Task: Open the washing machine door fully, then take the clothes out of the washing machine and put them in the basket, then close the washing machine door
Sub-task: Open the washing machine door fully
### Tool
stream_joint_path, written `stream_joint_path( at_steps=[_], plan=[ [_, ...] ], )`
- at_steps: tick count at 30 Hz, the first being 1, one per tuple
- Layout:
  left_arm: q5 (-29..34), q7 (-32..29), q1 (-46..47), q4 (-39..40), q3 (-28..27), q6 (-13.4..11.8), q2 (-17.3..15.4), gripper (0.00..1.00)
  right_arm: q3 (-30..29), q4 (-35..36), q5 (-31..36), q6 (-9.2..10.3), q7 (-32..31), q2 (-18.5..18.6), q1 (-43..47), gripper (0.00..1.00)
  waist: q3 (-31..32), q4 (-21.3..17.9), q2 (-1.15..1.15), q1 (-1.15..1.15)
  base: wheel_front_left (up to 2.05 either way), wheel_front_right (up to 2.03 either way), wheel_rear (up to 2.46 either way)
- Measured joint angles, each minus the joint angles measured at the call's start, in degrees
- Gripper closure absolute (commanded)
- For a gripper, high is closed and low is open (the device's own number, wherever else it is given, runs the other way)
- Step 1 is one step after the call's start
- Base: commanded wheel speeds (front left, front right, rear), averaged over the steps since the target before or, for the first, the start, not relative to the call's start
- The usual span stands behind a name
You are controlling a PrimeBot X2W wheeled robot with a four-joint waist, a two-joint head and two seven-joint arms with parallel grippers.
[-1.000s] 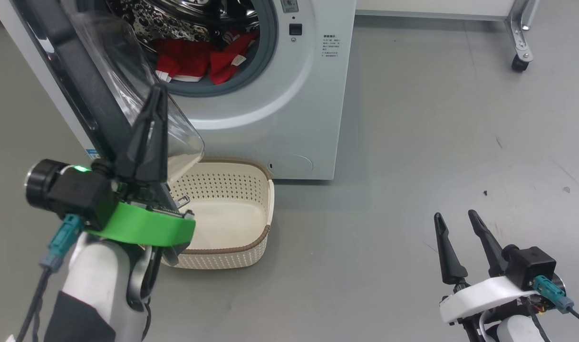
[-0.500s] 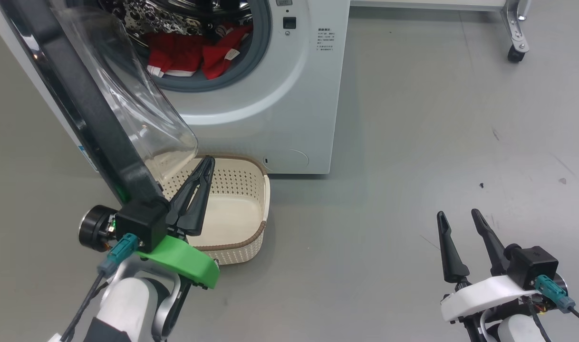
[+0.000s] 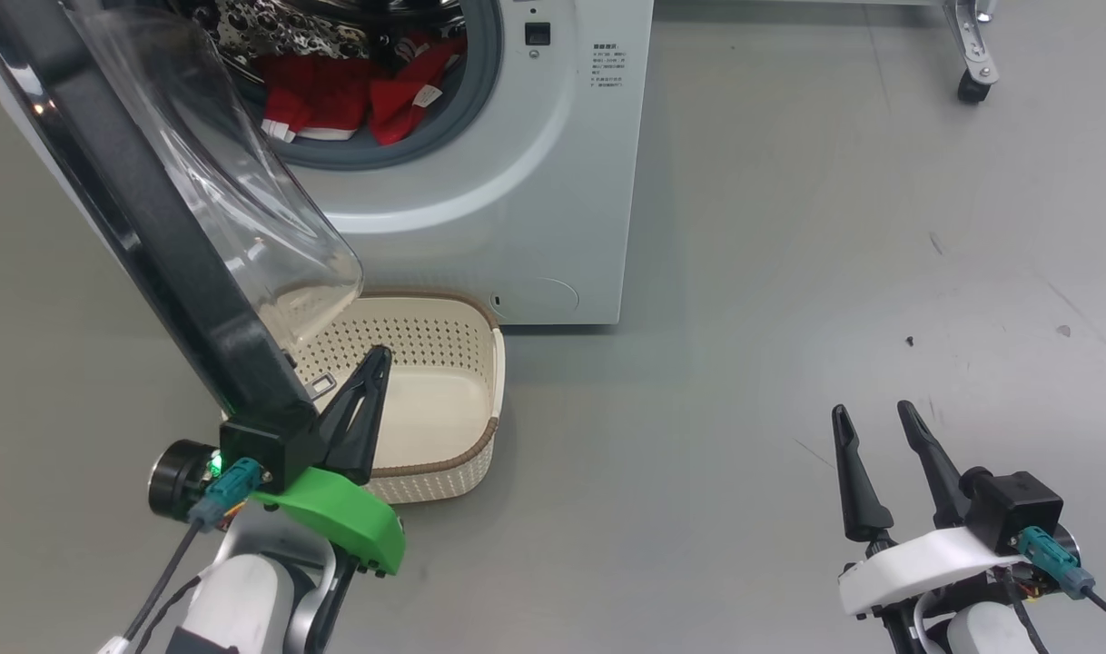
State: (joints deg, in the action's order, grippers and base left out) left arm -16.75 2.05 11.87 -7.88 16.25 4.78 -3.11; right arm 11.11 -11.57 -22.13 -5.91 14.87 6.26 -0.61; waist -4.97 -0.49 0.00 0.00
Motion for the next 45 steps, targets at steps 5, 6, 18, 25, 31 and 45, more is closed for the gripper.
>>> stream_joint_path(
  at_steps=[5, 6, 18, 25, 31, 45],
  plan=[
    [-0.3, -0.1, 0.0, -1.0, -1.1, -0.5, 0.0, 1.0, -0.5, 0.0, 0.2, -0.01, 0.0, -0.3, 0.0, 0.0, -0.6, -0.5, 0.0, 0.0, 0.0, 0.0, 0.0],
    [-0.3, -0.1, 0.0, -1.2, -1.2, -0.7, 0.0, 1.0, -0.6, -0.1, 0.2, -0.02, 0.0, -0.3, 0.0, 0.0, -0.6, -0.6, 0.0, 0.0, 0.0, 0.0, 0.0],
    [-1.5, 0.5, 0.1, -3.1, -2.8, -2.0, 0.1, 1.0, -1.4, -0.5, 0.6, -0.1, 0.0, -0.4, 0.0, 0.0, -1.1, -0.4, 0.0, 0.0, 0.0, 0.0, 0.0],
    [-1.9, 1.1, 0.2, -4.6, -3.2, -2.5, 0.2, 1.0, -2.0, -0.6, 0.6, -0.52, 0.0, -0.5, 0.0, 0.0, -0.9, 1.0, 0.0, 0.0, 0.0, 0.0, 0.0],
    [-2.1, 1.6, 0.5, -5.1, -3.0, -2.5, 0.5, 1.0, -2.4, -0.7, 0.7, -0.52, 0.0, -0.5, 0.0, 0.0, -0.8, 2.5, 0.0, 0.0, 0.0, 0.0, 0.0],
    [-3.3, 2.9, 0.8, -7.5, -3.2, -2.5, 1.0, 1.0, -2.5, -1.1, 1.1, -0.59, 0.0, -0.5, 0.0, 0.0, -1.0, 7.4, 0.0, 0.0, 0.0, 0.0, 0.0]
  ],
)
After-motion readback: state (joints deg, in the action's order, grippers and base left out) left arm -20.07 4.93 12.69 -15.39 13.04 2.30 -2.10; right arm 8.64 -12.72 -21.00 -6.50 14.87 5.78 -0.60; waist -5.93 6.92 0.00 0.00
